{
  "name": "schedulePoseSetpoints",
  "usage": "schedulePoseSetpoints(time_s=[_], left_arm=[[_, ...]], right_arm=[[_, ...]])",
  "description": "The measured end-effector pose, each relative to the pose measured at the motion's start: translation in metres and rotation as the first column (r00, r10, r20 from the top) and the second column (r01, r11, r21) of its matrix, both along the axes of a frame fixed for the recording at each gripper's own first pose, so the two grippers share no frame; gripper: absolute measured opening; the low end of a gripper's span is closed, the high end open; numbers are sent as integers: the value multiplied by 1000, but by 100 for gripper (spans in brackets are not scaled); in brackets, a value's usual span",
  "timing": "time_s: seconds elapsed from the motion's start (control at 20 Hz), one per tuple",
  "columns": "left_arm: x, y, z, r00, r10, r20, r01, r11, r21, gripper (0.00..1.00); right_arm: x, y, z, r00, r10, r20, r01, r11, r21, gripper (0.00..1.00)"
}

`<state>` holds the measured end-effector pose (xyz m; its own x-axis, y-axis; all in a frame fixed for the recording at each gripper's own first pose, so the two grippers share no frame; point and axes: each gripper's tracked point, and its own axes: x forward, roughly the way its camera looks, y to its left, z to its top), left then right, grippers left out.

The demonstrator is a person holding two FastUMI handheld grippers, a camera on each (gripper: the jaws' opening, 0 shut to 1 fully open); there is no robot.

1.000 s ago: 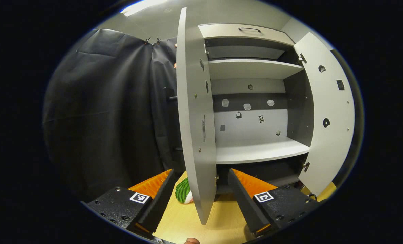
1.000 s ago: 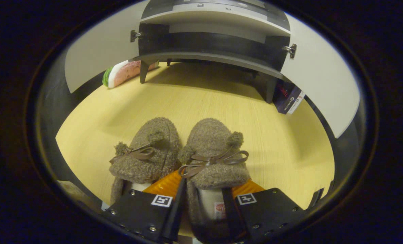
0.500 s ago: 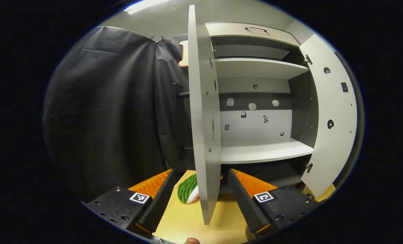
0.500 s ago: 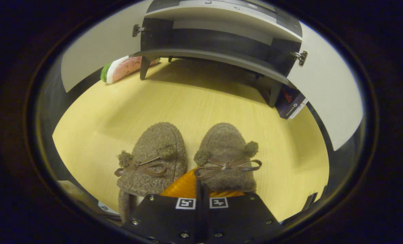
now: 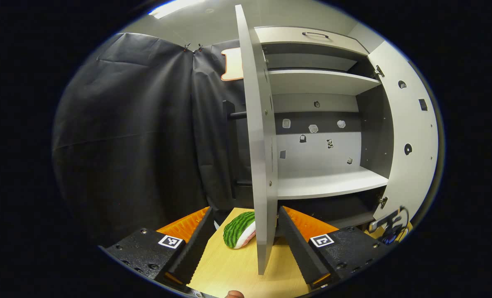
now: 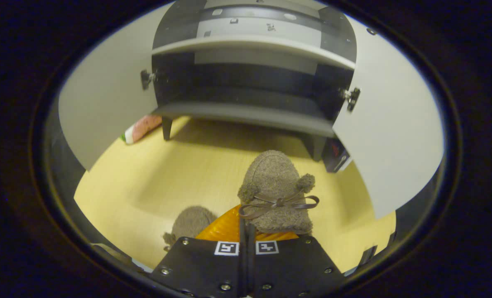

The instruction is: Grab one shoe with the right hand and put it into the shoe cabinet, grab the other shoe with the left hand and put it into the shoe cabinet; then close the right door with the right hand and the left door with the left hand.

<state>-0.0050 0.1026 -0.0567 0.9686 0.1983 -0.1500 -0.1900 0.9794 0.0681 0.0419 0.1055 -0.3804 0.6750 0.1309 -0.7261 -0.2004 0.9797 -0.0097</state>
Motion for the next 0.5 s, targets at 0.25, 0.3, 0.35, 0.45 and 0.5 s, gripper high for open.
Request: schedulePoseSetpoints(time_s=[0.25,0.3,0.35,0.45,0.5], left_arm=[[-1,7,-2,1000,15,-9,-15,1000,3,96],[0,9,-2,1000,22,-9,-22,1000,2,96],[-1,12,-3,1000,27,-11,-27,1000,0,96],[-1,14,-3,999,35,-7,-35,999,-14,96],[-1,15,-3,999,38,-6,-38,999,-24,97]], right_arm=[[80,4,107,980,-33,194,23,998,55,1],[94,5,125,976,-34,215,20,998,64,1],[109,5,141,971,-37,237,20,997,74,1],[140,6,176,955,-45,292,18,995,94,0],[155,7,189,949,-39,313,11,996,91,0]])
